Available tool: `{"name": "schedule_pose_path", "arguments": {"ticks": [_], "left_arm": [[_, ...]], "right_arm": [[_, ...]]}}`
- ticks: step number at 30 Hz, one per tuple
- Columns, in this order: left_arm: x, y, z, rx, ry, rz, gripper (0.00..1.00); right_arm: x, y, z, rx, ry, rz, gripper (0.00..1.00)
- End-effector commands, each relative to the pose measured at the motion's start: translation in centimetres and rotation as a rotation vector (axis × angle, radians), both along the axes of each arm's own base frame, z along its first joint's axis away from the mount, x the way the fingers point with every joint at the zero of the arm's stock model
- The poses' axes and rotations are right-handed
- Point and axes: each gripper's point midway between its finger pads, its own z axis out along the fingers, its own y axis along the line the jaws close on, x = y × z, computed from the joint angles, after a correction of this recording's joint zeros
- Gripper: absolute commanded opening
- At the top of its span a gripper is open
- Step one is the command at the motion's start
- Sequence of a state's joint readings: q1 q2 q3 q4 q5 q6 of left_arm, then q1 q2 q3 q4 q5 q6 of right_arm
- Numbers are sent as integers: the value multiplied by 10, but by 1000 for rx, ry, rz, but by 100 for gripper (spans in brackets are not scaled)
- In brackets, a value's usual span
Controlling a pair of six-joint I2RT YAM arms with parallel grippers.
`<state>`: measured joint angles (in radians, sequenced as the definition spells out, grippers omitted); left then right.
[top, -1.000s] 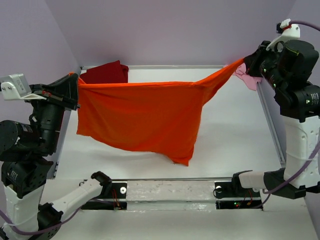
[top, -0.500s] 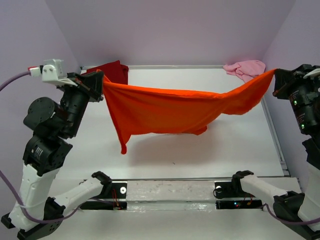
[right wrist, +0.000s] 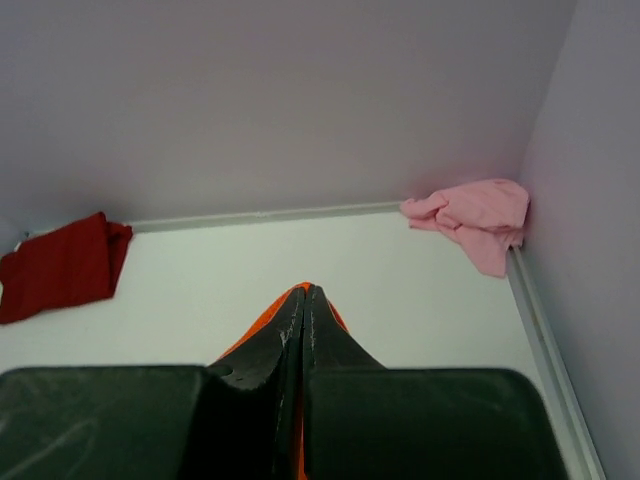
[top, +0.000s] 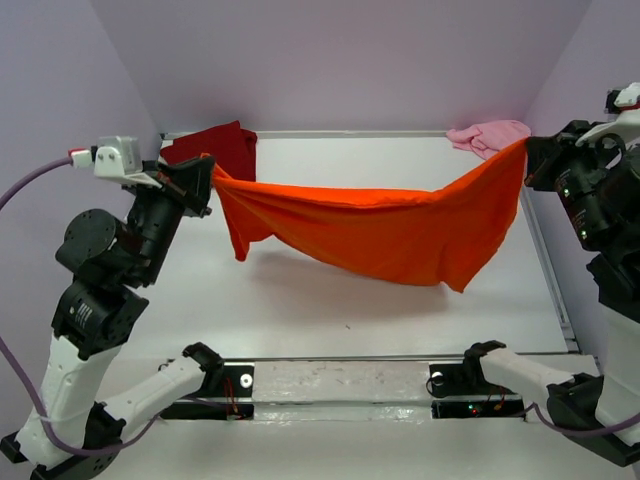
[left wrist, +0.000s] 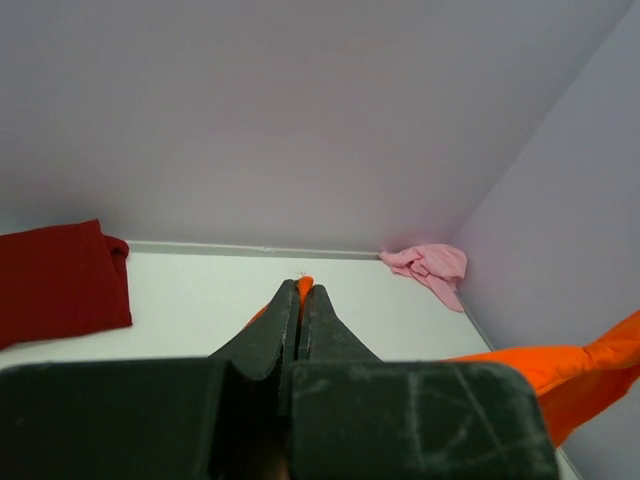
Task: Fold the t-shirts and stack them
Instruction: Flatten the tshirt out
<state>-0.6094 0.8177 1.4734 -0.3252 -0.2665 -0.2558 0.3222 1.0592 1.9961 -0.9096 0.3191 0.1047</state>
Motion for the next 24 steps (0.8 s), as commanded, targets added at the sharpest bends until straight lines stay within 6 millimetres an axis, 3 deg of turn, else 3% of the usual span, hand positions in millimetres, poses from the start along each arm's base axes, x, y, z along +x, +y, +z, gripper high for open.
{"name": "schedule_pose_path", "arguments": {"ticks": [1,5,7,9,11,16,18,20,21,22,23,24], "left_arm": [[-22,23,6,-45,-72,36,0],[-31,24,-23,-44,-32,11,0],[-38,29,-41,-46,-6,10,0],[-41,32,-55,-41,16,14,0],[-41,33,-58,-35,22,21,0],[-21,24,-46,-2,26,48,0],[2,15,-48,35,35,79,0],[26,12,-60,71,76,141,0],[50,1,-70,119,95,166,0],[62,-7,-75,140,101,164,0],[87,-16,-92,185,142,173,0],[101,-19,-98,191,149,171,0]], "right_arm": [[-14,8,-21,20,19,60,0],[-28,11,-57,32,101,97,0],[-47,7,-68,42,117,106,0],[-62,4,-69,59,99,113,0],[-61,8,-72,64,114,134,0],[-11,24,-75,42,154,128,0],[15,30,-76,37,151,111,0],[55,38,-94,19,216,81,0],[73,39,-95,21,203,52,0],[89,45,-102,17,220,51,0],[122,52,-120,0,256,29,0],[138,50,-132,-7,290,-1,0]]}}
